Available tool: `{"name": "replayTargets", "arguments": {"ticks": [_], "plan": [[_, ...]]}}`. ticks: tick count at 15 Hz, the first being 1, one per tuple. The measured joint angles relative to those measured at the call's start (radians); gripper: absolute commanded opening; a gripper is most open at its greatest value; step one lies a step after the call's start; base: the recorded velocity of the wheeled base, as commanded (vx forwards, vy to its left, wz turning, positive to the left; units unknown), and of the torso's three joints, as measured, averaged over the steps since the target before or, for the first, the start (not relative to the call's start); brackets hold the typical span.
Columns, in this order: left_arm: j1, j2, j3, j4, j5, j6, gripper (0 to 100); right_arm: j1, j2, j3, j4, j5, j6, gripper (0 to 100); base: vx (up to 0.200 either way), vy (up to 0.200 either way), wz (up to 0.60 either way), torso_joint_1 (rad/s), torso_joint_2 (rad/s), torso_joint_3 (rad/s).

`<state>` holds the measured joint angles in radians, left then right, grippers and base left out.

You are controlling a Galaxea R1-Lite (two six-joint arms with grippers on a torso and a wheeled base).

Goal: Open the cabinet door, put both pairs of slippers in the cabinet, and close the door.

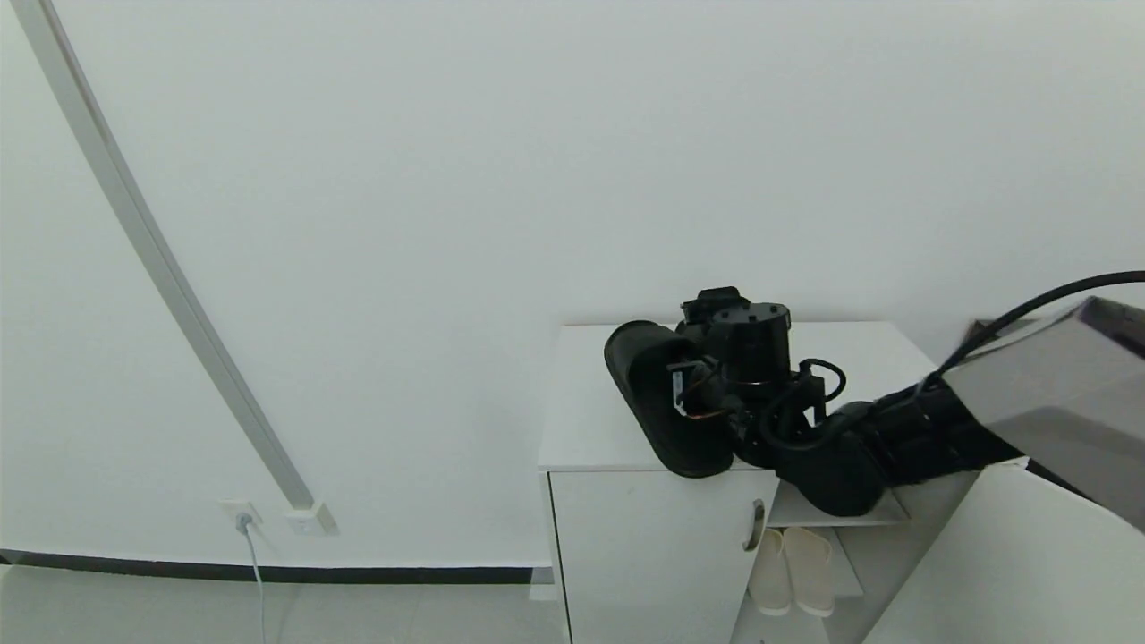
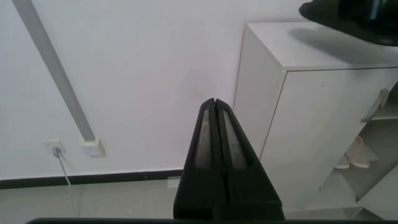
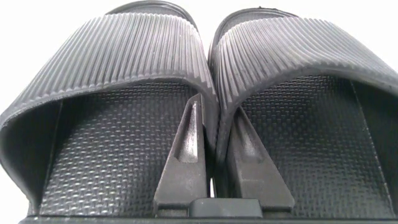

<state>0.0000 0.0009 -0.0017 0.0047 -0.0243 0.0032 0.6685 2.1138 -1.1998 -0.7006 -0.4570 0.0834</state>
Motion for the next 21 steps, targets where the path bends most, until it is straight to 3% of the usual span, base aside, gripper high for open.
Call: {"name": "replayTargets", "arguments": {"ticks": [4,8,16,21], "plan": [[0.000,0.000,0.000,0.000,0.000,0.001,0,0.034,-0.217,0.331,-0.163,0.136,-0.094,0,0.000,0.000,0.00,0.000,0.00,0.000],[0.000,0.000,0.000,0.000,-0.001,0.001,0,0.053,-0.414,0.584,-0.187,0.381,-0.120,0,0.000,0.000,0.00,0.000,0.00,0.000],[0.000,0.000,0.000,0.000,-0.002,0.001,0,0.054,-0.482,0.647,-0.187,0.411,-0.171,0,0.000,0.000,0.00,0.000,0.00,0.000],[0.000,0.000,0.000,0.000,-0.002,0.001,0,0.049,-0.483,0.647,-0.184,0.411,-0.169,0,-0.200,0.000,0.00,0.004,0.01,0.001]]}}
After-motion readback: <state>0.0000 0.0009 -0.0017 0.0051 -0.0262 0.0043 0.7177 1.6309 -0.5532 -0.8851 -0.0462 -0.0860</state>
